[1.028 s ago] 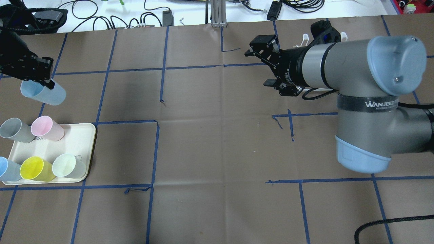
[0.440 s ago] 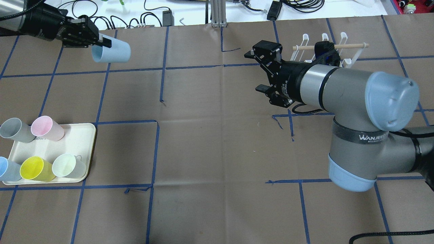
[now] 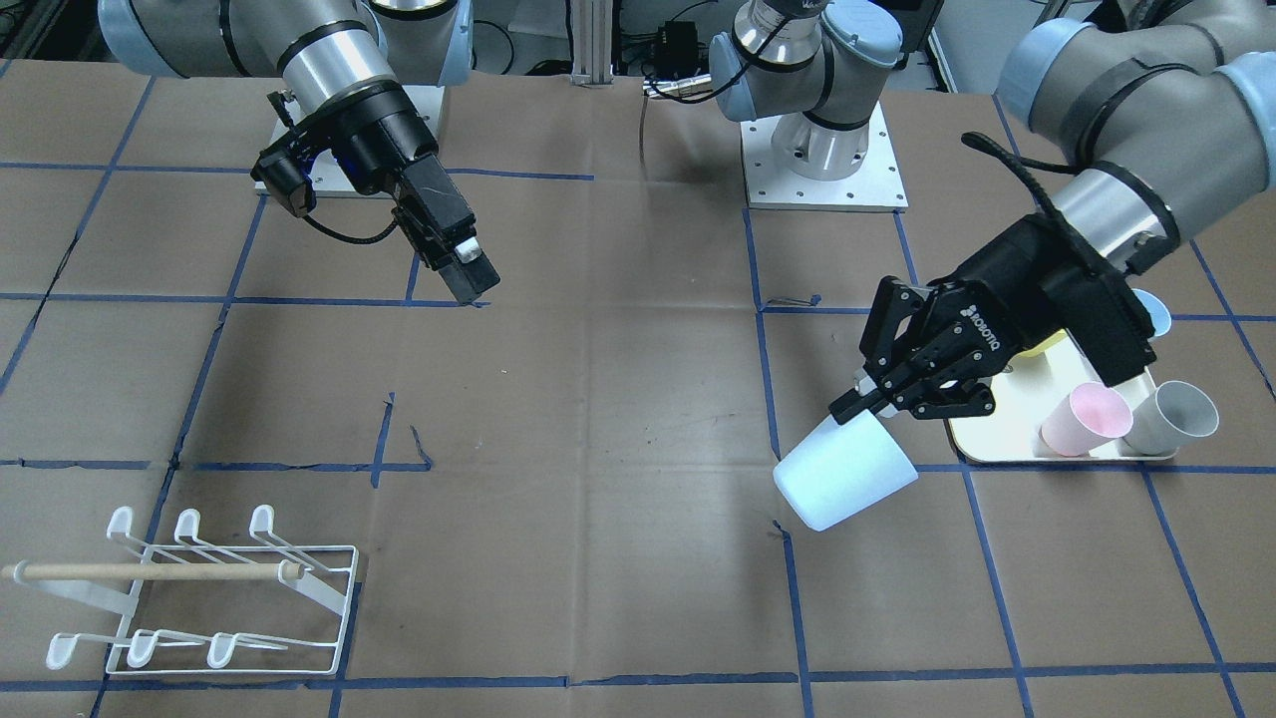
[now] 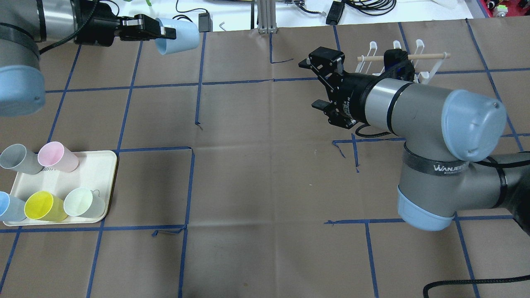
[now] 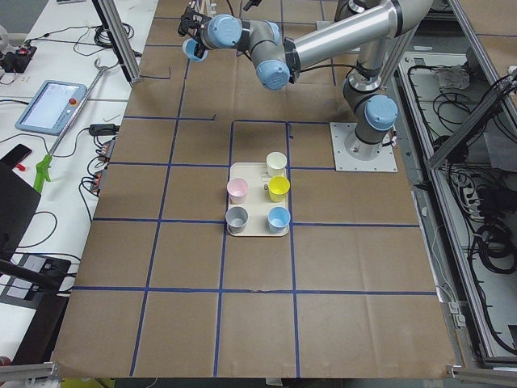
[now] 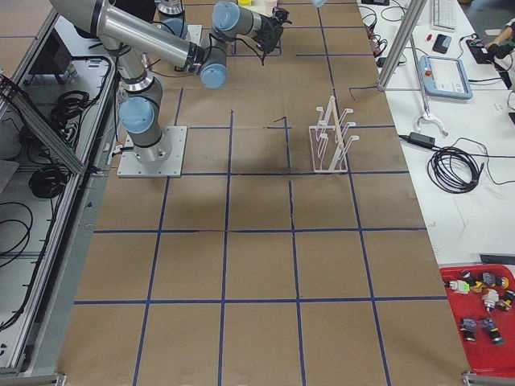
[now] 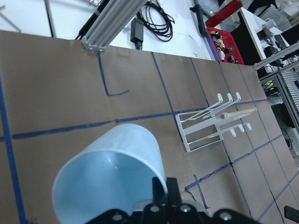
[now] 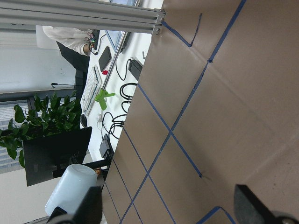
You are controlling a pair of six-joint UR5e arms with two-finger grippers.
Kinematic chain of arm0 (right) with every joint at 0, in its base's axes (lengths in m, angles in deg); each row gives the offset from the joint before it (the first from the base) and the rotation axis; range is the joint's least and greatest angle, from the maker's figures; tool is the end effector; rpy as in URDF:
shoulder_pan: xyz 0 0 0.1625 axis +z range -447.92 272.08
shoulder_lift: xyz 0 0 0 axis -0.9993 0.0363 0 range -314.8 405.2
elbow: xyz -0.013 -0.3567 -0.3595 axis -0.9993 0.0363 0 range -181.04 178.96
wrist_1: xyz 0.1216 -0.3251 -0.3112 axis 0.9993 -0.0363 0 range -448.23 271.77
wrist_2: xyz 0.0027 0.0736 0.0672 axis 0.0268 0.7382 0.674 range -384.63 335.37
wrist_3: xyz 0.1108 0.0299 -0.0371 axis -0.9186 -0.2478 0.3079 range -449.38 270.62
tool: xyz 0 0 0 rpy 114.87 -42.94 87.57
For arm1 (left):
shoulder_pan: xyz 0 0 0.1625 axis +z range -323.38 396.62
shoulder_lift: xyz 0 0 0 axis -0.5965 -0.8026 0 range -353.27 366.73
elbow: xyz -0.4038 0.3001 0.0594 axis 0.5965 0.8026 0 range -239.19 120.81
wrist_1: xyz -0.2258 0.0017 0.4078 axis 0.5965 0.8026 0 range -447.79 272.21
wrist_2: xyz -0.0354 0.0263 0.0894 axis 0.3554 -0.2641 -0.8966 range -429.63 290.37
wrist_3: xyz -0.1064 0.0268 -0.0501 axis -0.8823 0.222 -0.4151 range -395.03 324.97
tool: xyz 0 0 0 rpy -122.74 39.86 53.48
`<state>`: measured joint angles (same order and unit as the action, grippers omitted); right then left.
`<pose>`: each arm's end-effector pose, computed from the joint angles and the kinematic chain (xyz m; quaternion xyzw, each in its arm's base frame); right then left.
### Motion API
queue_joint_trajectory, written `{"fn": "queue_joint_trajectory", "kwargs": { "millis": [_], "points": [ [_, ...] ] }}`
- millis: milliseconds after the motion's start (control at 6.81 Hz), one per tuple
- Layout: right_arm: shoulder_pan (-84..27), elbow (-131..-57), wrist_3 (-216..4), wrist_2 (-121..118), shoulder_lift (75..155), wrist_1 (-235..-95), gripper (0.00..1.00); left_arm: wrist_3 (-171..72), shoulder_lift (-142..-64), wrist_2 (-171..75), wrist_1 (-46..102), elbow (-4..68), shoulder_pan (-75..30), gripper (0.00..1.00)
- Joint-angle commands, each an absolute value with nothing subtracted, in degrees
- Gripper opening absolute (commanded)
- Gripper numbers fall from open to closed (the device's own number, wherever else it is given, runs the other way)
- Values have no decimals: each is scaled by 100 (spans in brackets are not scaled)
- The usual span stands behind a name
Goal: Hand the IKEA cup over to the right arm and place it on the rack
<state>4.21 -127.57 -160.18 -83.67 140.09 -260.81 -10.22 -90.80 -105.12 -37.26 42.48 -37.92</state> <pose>0.2131 -0.4727 0.4452 0.3959 0.7832 -0.1901 0.4402 -0.0617 -0.6458 0.4866 -0.1517 -0.8656 0.3020 0.3694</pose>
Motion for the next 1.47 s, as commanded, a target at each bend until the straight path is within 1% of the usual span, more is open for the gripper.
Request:
{"fn": "queue_joint_trajectory", "kwargs": {
  "millis": [0, 147, 294, 587, 881, 1028, 1175, 1321],
  "points": [
    [428, -12743, -16022, -8343, 13619, -26006, 100, -1086, -9092, -9937, -6037, 5457, -3853, 0],
    [437, -12752, -16083, -8335, 13486, -26040, 99, -1095, -9118, -9673, -7177, 6037, -3931, 0],
    [437, -12735, -16614, -8326, 13450, -26093, 99, -1208, -9214, -9661, -7998, 6426, -4175, 0],
    [515, -12586, -16830, -8343, 13170, -26459, 98, -1262, -9582, -9670, -9170, 6552, -4798, 0],
    [735, -12550, -17287, -8413, 12976, -26856, 98, -1716, -10021, -9670, -10312, 6570, -5048, 0],
    [753, -12480, -17296, -8422, 12958, -26875, 98, -2120, -10058, -9679, -10648, 6579, -5039, 0],
    [753, -12392, -17314, -8422, 12957, -26867, 96, -2150, -10076, -9670, -10669, 6579, -5039, 0],
    [762, -12331, -17436, -8414, 12862, -26875, 96, -2150, -10076, -9670, -10669, 6579, -5039, 0]
  ]
}}
